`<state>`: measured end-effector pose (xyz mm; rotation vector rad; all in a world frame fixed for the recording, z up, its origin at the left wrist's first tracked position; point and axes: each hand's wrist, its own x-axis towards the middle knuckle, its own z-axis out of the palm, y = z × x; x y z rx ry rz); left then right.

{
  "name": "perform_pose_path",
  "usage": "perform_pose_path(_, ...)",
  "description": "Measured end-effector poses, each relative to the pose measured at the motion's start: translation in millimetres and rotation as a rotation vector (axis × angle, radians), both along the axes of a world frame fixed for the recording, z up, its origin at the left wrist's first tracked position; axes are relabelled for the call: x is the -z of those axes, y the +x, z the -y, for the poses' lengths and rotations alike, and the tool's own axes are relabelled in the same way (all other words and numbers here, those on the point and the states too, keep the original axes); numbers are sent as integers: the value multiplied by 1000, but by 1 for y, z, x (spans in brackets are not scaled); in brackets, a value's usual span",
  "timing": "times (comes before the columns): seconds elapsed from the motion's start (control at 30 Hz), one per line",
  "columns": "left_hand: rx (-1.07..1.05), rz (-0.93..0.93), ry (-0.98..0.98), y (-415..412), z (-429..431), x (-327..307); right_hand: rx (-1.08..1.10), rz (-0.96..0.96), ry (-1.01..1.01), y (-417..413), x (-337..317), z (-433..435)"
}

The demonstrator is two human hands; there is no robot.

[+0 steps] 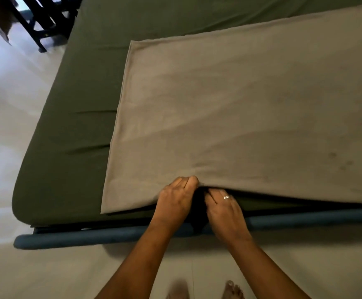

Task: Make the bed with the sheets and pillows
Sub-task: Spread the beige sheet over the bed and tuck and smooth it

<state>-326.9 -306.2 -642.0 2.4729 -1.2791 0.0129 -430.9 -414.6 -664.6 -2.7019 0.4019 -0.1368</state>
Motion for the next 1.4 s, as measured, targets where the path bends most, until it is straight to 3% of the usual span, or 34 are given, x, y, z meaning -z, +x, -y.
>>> perform_pose_path(0.17, -15, 31, -111, 6, 5, -14, -121, -89, -32, 3, -1, 2)
perform_pose_path(0.3, 24, 15, -135, 6, 2, -22, 8, -430, -41, 26, -21, 7)
perform_pose_path(0.4, 45, -4, -124, 6, 0, -22, 19, -486, 8, 33, -15, 11)
perform_pose_path(0.57, 54, -30, -125, 2, -5, -20, 62, -286, -51, 41, -20, 5)
perform_pose_path(0.6, 64, -37, -116, 2, -6, -17, 44, -358, -34, 41, -22, 5)
perform_pose_path(0.67, 91, -50, -84, 2, -10, -12, 36, -207, -101, 39, -14, 5)
perform_pose_path(0.77, 87, -77, -64, 4, -22, -4, 13, -111, -30, 22, 10, -2)
perform_pose_path(0.97, 5, -77, 88, 8, -69, 8, 36, 79, -96, -2, 10, -19)
perform_pose_path(1.23, 28, -91, 236, 9, -75, 14, 31, -40, -130, 1, 13, -27)
perform_pose_path(1.4, -46, -51, 163, -7, -57, 23, 4, -25, -97, -9, 14, -20)
